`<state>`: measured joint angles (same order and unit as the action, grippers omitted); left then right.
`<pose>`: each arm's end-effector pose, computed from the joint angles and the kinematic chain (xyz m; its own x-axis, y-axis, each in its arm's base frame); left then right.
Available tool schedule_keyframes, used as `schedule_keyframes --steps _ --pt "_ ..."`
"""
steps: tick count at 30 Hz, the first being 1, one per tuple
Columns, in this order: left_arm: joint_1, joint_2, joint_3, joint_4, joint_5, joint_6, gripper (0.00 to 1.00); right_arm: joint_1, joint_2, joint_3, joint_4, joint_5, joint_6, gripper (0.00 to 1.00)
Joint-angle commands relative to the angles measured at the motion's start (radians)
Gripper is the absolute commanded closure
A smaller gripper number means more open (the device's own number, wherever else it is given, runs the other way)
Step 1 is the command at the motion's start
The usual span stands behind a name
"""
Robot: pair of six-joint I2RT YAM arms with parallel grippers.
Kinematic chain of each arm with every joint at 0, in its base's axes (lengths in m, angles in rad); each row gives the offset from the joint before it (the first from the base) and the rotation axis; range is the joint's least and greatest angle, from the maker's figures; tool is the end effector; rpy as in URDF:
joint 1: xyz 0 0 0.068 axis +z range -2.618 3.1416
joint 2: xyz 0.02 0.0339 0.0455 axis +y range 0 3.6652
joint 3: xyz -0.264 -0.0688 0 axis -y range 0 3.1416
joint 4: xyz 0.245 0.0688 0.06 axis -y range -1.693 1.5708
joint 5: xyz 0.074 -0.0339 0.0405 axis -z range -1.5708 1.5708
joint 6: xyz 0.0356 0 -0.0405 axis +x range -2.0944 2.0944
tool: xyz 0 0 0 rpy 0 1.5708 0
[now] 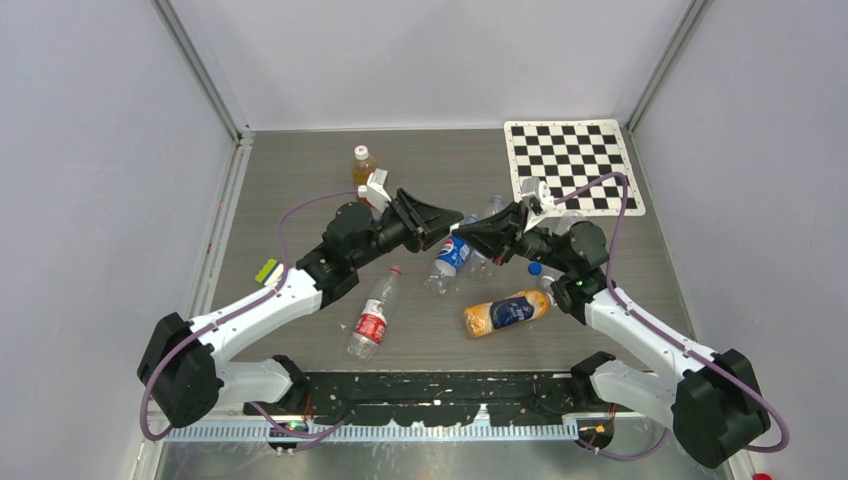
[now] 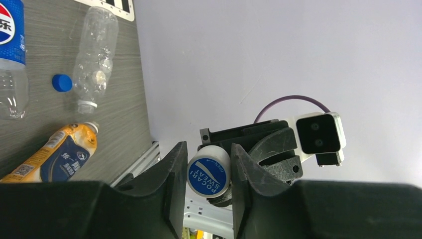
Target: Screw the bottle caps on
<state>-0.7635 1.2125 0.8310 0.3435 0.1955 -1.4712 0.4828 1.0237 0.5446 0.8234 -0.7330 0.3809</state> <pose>0.2018 -0.2027 0.3211 -0.8172 -0.5690 -0.0920 0.0541 0.0833 -0.9951 0.1858 0.1243 0.3132 -0.0581 0.2815 -0.9578 -0.9493 0.2813 0.1403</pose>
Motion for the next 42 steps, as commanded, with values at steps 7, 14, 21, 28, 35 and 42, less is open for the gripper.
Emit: schedule_keyframes --steps 7,14,21,28,35,42 --pt "0.003 -0.045 -0.012 0.033 0.016 0.031 0.92 0.005 0.004 -0.017 0.031 0.056 -0.025 0.72" --pt "0.003 -0.117 0.104 -0.375 -0.107 0.424 0.94 0.004 -0.102 -0.025 -0.215 0.221 -0.043 0.37" --pt "-0.046 -0.099 0.103 -0.622 -0.256 0.762 0.98 0.005 -0.278 0.054 -0.673 0.553 -0.033 0.15" --pt "-0.252 0.003 0.058 -0.66 -0.511 0.922 0.98 0.004 -0.309 0.189 -1.114 0.898 0.089 0.05" --pt "-0.381 0.136 0.002 -0.639 -0.642 0.828 0.96 0.004 -0.259 0.325 -1.364 1.098 0.122 0.02" --pt "-0.435 0.264 -0.047 -0.572 -0.726 0.738 0.91 0.004 -0.253 0.336 -1.457 1.18 0.18 0.01"
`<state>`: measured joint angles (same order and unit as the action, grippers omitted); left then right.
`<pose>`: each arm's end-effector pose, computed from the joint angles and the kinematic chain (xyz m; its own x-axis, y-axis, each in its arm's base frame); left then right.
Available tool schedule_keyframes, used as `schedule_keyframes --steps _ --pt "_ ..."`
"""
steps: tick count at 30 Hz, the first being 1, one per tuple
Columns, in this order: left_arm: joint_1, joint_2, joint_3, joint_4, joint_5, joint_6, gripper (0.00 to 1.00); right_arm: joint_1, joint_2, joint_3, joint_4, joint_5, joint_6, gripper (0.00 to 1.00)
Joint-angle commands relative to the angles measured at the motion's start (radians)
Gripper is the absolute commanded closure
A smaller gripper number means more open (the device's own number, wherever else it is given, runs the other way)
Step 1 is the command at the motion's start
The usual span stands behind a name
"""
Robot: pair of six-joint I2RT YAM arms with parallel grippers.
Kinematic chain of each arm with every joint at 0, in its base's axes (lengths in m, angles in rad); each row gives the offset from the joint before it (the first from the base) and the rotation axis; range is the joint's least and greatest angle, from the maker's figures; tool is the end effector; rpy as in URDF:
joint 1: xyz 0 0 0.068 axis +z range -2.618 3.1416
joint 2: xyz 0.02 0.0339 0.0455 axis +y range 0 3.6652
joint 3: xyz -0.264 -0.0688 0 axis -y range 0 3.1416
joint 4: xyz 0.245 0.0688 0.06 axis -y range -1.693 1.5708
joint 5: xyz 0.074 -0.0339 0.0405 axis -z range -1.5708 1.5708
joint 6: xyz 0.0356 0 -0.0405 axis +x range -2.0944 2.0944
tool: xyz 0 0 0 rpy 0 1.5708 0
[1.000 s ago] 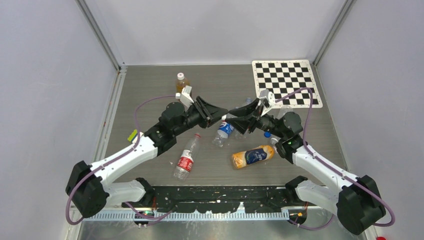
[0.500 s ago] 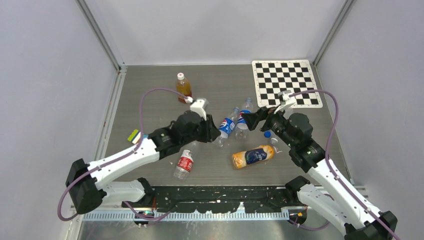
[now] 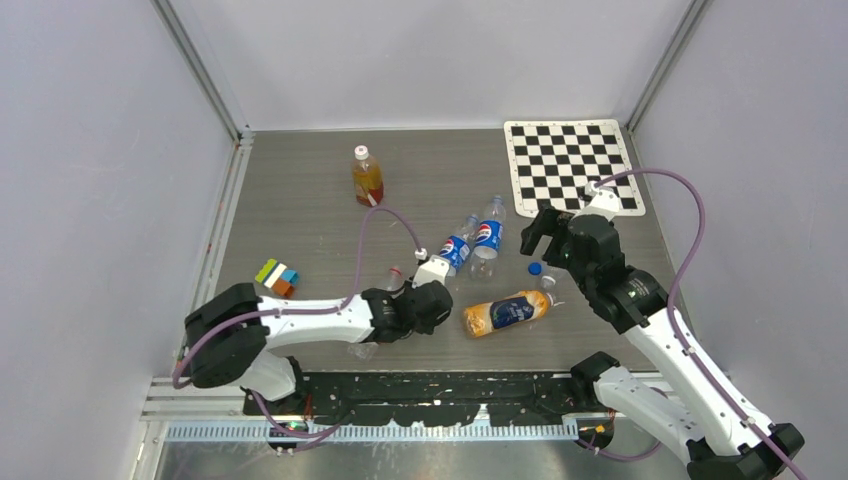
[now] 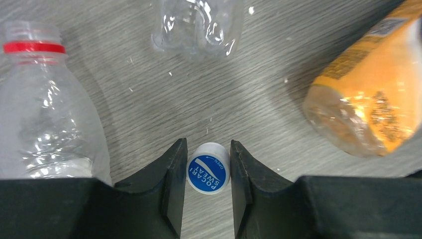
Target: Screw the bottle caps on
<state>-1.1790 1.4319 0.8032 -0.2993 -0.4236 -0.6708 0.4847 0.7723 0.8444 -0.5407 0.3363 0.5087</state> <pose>0.1207 -0.2538 0.1942 -0.7047 0.2215 -0.6741 0.3963 0.9109 -0.1149 0.1532 0.0674 0.3266 -0.4364 0.2898 -0.8518 0.0380 0.9518 0.3044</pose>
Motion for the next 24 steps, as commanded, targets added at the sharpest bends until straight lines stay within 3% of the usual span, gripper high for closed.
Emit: schedule_keyframes --steps 1,7,14,19,24 --pt "-0.026 0.059 -0.028 0.086 -0.119 -0.069 0.9 0.002 0.001 0.036 -0.112 0.124 0.073 0.01" --pt "-0.035 0.12 -0.051 0.129 -0.15 -0.105 0.81 0.002 0.022 0.029 -0.16 0.177 0.128 0.0" --pt "-0.048 0.105 -0.041 0.105 -0.151 -0.116 0.53 -0.001 0.093 0.022 -0.2 0.205 0.215 0.01" --pt "-0.047 0.036 -0.003 0.018 -0.15 -0.092 0.4 -0.009 0.147 -0.007 -0.21 0.203 0.29 0.03" --pt "-0.048 -0.033 0.084 -0.122 -0.141 -0.002 0.18 -0.058 0.241 -0.029 -0.192 0.166 0.323 0.07"
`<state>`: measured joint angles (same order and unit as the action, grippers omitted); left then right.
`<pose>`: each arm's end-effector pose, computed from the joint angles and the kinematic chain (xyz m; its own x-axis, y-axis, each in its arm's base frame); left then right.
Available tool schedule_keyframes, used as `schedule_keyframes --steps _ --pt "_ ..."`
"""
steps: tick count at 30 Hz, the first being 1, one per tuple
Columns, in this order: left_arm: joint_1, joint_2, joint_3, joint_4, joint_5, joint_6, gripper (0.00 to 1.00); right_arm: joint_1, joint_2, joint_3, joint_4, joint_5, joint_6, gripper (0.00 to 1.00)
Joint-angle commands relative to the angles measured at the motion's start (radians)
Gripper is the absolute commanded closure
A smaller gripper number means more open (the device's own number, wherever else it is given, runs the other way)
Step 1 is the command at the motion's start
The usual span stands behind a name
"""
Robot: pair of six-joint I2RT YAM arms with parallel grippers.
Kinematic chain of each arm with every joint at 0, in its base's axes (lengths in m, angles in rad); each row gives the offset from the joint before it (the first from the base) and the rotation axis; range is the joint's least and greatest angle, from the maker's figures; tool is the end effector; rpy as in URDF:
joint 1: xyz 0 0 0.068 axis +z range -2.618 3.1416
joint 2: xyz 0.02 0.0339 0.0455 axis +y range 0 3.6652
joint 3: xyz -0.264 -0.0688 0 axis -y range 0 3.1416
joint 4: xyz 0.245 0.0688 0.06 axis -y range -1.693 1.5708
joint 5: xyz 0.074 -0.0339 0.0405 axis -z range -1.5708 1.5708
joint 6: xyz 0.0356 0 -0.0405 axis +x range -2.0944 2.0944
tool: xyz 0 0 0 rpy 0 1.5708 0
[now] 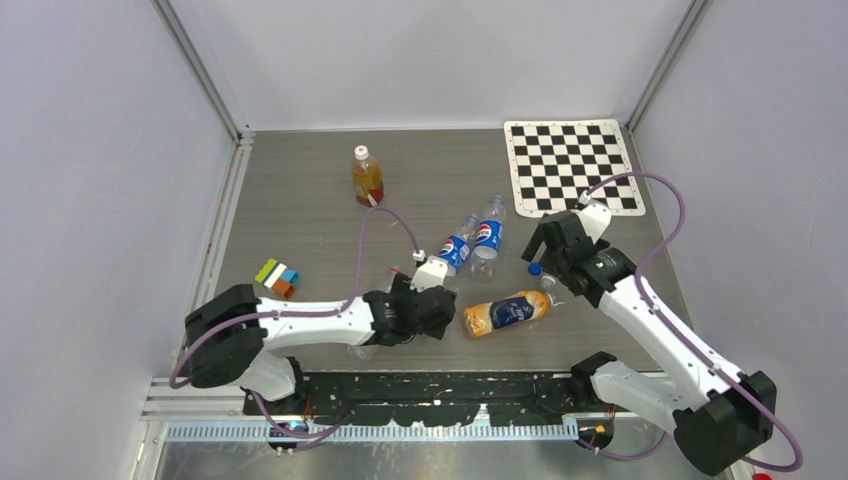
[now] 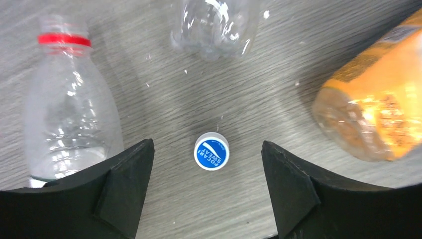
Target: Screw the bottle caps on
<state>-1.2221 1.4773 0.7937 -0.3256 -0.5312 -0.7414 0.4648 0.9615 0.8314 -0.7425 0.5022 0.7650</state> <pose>0.1123 -0.2560 0.1795 -0.6983 0.2165 -0.6823 0.3343 0.9414 -0.0434 0.1751 0.0686 0.2771 -0.5745 0.3910 -0.7191 0.3903 0.9031 0.1792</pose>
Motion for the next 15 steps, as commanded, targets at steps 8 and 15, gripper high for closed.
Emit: schedule_keyframes --steps 8,15 --pt "-0.005 -0.04 0.321 -0.369 -0.072 0.341 0.0 -0.156 0.163 -0.092 0.105 -0.143 0.091 0.18" --pt "-0.004 -0.025 0.354 -0.372 -0.114 0.386 0.0 -0.177 0.253 -0.124 0.157 -0.177 0.09 0.23"
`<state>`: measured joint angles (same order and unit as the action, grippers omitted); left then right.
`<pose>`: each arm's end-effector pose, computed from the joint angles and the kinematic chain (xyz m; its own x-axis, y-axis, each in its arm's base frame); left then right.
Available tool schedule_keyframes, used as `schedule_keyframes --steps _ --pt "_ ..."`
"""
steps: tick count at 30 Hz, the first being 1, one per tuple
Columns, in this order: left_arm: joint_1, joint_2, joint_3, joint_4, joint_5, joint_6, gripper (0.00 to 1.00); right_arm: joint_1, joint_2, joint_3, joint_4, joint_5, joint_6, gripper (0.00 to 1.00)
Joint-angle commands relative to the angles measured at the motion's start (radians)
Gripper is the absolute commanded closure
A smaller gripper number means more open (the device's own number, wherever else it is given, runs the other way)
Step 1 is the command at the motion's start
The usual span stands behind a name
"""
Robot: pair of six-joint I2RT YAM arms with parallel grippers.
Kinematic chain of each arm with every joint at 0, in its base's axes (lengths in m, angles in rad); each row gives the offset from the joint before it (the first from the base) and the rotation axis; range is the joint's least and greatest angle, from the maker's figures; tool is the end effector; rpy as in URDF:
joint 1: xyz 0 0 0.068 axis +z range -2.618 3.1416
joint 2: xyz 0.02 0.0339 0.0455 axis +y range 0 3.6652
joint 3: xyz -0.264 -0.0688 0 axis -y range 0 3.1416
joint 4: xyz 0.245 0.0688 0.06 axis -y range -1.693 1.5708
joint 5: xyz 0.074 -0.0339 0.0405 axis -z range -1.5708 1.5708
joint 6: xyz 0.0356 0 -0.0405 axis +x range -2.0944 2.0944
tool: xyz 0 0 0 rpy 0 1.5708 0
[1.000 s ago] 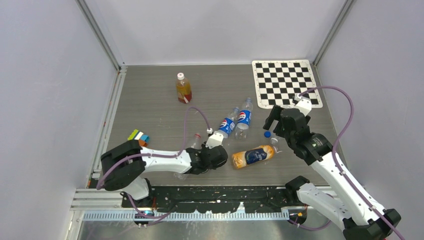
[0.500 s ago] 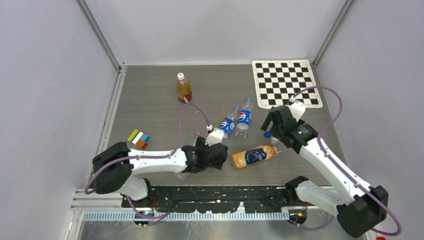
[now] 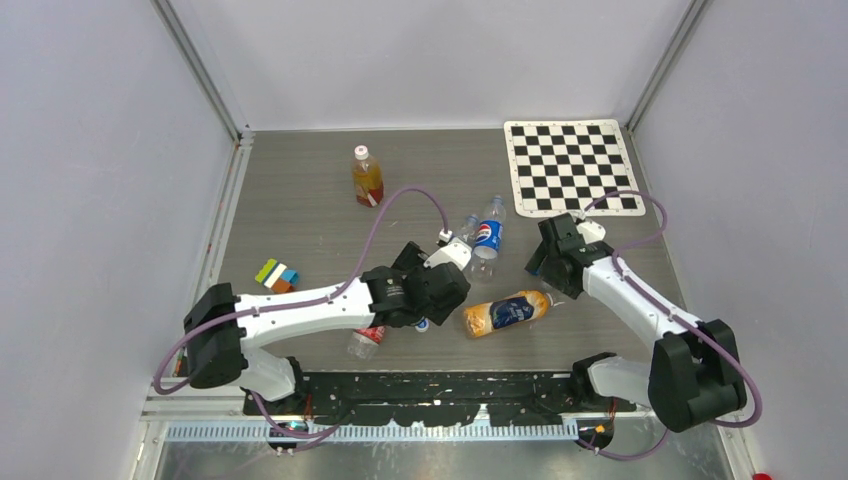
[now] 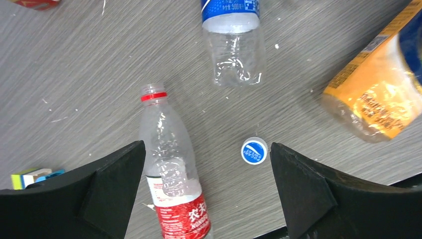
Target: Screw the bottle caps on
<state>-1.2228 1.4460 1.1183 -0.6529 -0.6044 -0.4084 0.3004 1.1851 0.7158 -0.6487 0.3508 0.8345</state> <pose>0.1199 -0.2713 0.2676 -0.5244 0.4873 -0.6983 0.4984 0.8406 0.2123 0.2074 0.0514 0.2042 -0.6763 0.5189 -0.5228 0.5463 0.8294 0.1166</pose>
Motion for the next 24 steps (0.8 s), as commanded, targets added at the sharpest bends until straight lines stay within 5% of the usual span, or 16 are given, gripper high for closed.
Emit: schedule_keyframes --steps 1,19,24 --pt "-0.004 0.003 0.028 -0.037 -0.039 0.047 0.0 -0.013 0.038 -0.012 0.074 -0.027 0.017 0.25" --pt "0.021 -0.175 -0.123 0.2 -0.017 0.007 0.02 -0.043 0.14 -0.03 0.159 -0.019 -0.031 0.54" --pt "0.022 -0.297 -0.208 0.324 0.034 0.087 0.02 -0.043 0.103 -0.012 0.121 0.007 -0.055 0.74"
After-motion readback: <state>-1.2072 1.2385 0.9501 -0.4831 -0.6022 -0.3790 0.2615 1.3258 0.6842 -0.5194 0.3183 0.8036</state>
